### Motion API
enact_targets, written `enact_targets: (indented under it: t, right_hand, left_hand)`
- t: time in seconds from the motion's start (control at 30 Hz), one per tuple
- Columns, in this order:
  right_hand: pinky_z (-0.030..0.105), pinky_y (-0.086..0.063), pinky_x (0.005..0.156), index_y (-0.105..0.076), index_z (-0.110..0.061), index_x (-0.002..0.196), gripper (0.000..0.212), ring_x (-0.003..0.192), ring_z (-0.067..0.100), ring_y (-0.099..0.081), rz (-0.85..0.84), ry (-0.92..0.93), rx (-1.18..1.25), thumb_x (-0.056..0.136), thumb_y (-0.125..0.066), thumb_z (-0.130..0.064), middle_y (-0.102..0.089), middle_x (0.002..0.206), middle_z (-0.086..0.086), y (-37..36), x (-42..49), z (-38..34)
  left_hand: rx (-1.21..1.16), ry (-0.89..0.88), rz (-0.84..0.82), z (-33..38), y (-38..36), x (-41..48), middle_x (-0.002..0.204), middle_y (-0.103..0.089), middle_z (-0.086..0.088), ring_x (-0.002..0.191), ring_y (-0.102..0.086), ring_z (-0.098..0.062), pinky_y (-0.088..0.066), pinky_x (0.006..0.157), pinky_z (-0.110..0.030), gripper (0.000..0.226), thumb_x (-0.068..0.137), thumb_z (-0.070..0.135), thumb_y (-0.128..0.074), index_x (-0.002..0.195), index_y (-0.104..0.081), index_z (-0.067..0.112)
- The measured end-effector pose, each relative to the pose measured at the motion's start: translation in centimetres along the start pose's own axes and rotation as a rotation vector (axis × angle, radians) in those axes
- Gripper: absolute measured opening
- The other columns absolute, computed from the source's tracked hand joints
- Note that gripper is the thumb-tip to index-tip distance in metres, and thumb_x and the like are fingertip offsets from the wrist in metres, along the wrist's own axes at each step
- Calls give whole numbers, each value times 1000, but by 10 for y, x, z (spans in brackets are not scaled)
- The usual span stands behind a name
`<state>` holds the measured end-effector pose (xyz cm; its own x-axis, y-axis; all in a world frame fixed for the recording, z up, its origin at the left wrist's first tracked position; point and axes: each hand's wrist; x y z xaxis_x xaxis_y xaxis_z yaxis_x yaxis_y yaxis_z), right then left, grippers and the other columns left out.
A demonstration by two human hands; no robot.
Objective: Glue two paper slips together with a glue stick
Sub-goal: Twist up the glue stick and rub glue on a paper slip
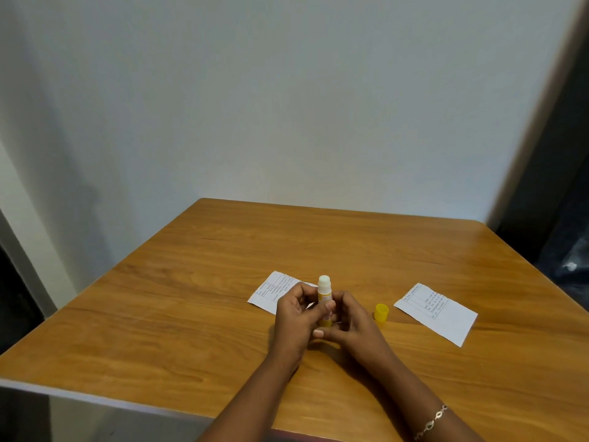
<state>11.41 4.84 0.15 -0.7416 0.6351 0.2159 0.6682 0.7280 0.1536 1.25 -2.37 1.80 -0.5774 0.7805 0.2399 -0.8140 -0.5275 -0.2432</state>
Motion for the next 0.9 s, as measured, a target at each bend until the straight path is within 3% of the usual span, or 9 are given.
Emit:
enact_targets:
  t: [0.1, 0.2, 0.3, 0.4, 0.5, 0.63, 0.8, 0.9]
  right_hand:
    - [21, -49, 68, -52, -17, 104, 51, 74, 2, -57, 13, 9, -44, 61, -76, -1, -61, 86, -2, -3, 1, -1]
    - [20, -51, 66, -52, -17, 101, 47, 72, 6, -58, 37, 7, 16, 59, -70, -3, -60, 82, 4, -3, 1, 0]
    - [20, -51, 65, -54, -17, 101, 45, 69, 8, -59, 42, -11, 90, 60, -68, -4, -58, 76, 7, 0, 1, 1]
    - [20, -52, 69, -54, -16, 102, 45, 78, 15, -58, 20, -13, 124, 61, -66, -4, -59, 84, 9, 1, 1, -1]
    - [24, -53, 72, -53, -17, 105, 51, 84, 13, -59, 7, 3, 25, 59, -73, -9, -62, 95, 6, -1, 0, -3]
    - [37, -50, 73, -52, -20, 99, 48, 78, 14, -57, 26, 17, -89, 57, -75, -15, -63, 87, 1, -6, -1, -5]
    - [25, -50, 68, -55, -18, 96, 40, 72, 10, -57, 15, -22, 73, 60, -67, -6, -59, 79, 7, -4, -1, -4]
    - [33, -49, 78, -54, -14, 104, 43, 84, 20, -58, -11, -26, 97, 63, -66, -5, -60, 89, 15, 0, -1, -2]
  left_hand:
    - [5, -4, -4, 0, 0, 0, 62, -63, 2, 59, -60, -5, -49, 54, -18, 25, 62, -9, -73, 76, -53, -2]
    - [21, 11, -35, 1, 0, -1, 56, -64, 7, 58, -59, -4, -48, 51, -18, 20, 67, -13, -69, 73, -55, -1]
    - [-1, 11, -51, 2, -1, -2, 61, -66, 3, 60, -62, -4, -49, 54, -16, 17, 72, -14, -64, 73, -59, 3]
    - [-13, 2, -56, 3, -1, -2, 70, -65, -5, 64, -64, -9, -52, 58, -19, 15, 71, -7, -69, 73, -63, 7]
    - [25, -14, -25, 1, 1, 0, 63, -65, 5, 65, -61, -8, -51, 61, -21, 14, 68, -6, -71, 75, -61, 1]
    - [43, 10, 4, 2, 0, 0, 56, -63, 6, 58, -59, -5, -49, 53, -19, 19, 67, -12, -70, 72, -55, -1]
    - [42, 37, 8, 1, 1, 0, 54, -64, 6, 57, -58, -7, -48, 53, -19, 21, 68, -10, -70, 67, -56, 6]
    - [-6, 43, 8, 3, 1, -1, 58, -63, 3, 56, -59, -9, -49, 51, -20, 20, 70, -7, -70, 66, -57, 7]
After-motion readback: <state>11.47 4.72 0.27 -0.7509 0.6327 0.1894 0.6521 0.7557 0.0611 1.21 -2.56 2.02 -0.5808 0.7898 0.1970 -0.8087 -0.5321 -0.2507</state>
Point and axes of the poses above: each hand's wrist, its own x-axis towards the middle knuckle, its own y-axis out of the back of the hand, z = x × y
